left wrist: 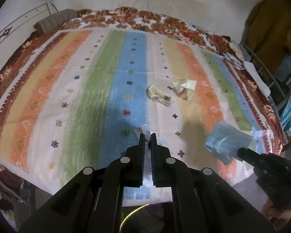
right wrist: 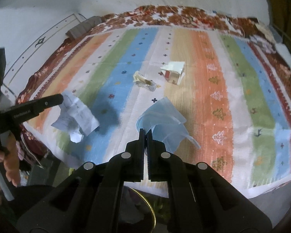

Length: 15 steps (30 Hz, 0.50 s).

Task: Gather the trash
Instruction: 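Lift and carry the face mask and white paper back over the bin with both tools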

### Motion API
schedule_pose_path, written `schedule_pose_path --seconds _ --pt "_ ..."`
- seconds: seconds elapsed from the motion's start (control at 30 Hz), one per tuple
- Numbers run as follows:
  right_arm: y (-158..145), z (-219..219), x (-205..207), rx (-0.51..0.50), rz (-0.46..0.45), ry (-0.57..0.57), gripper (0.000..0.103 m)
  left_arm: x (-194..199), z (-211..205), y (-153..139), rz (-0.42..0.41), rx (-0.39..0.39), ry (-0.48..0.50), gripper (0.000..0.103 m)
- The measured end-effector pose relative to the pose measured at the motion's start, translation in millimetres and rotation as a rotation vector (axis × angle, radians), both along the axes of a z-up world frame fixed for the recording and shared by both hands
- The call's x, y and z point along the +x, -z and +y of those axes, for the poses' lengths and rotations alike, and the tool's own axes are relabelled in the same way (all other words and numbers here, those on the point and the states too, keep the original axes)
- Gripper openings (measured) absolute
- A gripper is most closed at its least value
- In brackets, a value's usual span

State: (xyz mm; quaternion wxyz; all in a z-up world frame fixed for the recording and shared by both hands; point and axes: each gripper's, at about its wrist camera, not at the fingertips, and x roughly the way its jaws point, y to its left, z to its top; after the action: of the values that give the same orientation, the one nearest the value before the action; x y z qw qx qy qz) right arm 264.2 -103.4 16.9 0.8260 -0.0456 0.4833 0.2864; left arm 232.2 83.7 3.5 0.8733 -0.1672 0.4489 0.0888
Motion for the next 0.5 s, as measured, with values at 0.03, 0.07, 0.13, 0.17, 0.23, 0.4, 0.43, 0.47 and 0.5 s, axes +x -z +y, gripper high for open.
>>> schedule_pose_path --seconds 0.03,0.07,0.13,0.17,0.23,0.4,0.43,0.47,0.5 --pt "-4 0 -5 0.002 -0.011 -0.006 0.001 -5 -3 -4 -0.011 0.004 0.006 0.005" --pt "-7 0 -11 0.003 -0.021 -0.011 0.001 -9 -5 -6 -0.017 0.010 0.009 0.005" --pt "-13 -2 -22 0.003 -0.042 -0.022 0.001 -19 -11 -12 -0.032 0.021 0.013 0.005" --pt "-15 -1 -26 0.002 -0.051 -0.026 0.001 -22 -13 -15 -0.037 0.020 0.015 0.005" --pt "-19 -2 -37 0.001 -0.067 -0.033 0.001 -29 -17 -18 -0.046 0.021 0.023 0.005" --pt "-24 -7 -58 0.013 -0.082 -0.044 0.001 -48 -30 -28 -0.077 0.044 0.039 0.005" --pt "-25 -9 -63 0.012 -0.091 -0.046 0.001 -52 -33 -30 -0.086 0.053 0.045 0.005" --pt "-27 -9 -66 0.011 -0.098 -0.048 0.001 -58 -36 -32 -0.093 0.061 0.048 0.005" --pt "-28 -11 -71 0.011 -0.107 -0.050 0.001 -63 -39 -34 -0.102 0.070 0.051 0.005"
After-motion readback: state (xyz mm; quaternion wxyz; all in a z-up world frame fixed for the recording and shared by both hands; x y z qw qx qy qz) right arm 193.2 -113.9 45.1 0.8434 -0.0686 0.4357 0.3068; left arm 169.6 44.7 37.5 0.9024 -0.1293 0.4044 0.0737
